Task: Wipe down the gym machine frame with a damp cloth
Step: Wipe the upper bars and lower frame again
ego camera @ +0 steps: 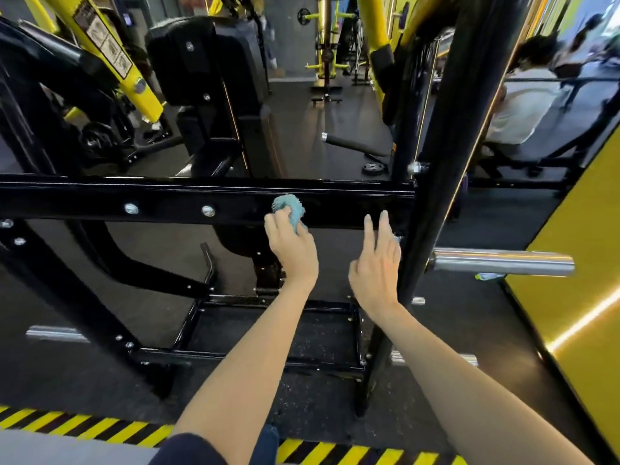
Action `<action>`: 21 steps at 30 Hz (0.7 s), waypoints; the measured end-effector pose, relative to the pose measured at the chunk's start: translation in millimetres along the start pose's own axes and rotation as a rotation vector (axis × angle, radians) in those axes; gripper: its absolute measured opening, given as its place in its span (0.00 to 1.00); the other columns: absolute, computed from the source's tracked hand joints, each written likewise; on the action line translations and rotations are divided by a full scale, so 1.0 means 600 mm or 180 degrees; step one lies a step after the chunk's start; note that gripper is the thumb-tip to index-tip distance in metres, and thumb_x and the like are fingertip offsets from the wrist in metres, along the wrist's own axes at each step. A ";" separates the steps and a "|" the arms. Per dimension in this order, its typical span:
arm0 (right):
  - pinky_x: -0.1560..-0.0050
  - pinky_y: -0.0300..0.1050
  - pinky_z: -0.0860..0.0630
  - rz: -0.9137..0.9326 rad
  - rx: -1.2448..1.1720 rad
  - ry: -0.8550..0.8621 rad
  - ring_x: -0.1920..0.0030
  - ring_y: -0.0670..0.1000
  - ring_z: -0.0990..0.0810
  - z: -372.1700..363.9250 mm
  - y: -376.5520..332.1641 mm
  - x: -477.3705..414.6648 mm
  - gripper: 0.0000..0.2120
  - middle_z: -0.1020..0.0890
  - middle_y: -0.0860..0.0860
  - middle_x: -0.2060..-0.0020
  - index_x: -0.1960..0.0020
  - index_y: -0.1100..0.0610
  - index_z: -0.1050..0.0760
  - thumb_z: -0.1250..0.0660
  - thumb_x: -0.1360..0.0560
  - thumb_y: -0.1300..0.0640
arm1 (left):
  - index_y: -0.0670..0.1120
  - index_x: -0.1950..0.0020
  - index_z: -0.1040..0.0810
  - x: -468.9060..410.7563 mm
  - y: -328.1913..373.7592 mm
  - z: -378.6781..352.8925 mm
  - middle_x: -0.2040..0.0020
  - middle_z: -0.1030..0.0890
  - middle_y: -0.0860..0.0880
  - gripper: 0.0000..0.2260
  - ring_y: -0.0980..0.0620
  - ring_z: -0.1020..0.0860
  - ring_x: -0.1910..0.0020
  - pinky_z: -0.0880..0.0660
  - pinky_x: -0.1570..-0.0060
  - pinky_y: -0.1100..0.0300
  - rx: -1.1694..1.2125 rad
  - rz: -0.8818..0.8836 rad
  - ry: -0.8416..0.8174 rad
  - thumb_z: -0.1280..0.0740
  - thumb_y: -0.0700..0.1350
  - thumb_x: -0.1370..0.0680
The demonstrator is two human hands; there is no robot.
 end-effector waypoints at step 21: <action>0.35 0.55 0.33 -0.0495 -0.0248 -0.0043 0.34 0.60 0.31 0.039 0.098 0.048 0.29 0.29 0.60 0.33 0.30 0.62 0.33 0.34 0.30 0.70 | 0.37 0.42 0.25 0.025 0.065 -0.037 0.46 0.27 0.40 0.15 0.45 0.26 0.48 0.26 0.47 0.56 0.0090 -0.0359 -0.0228 0.34 0.28 0.28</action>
Point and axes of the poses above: each hand's wrist, its own x-axis away from the middle knuckle, its own z-axis out of the back of the hand, y = z × x, the point moved 4 cm from there along -x, towards the middle knuckle
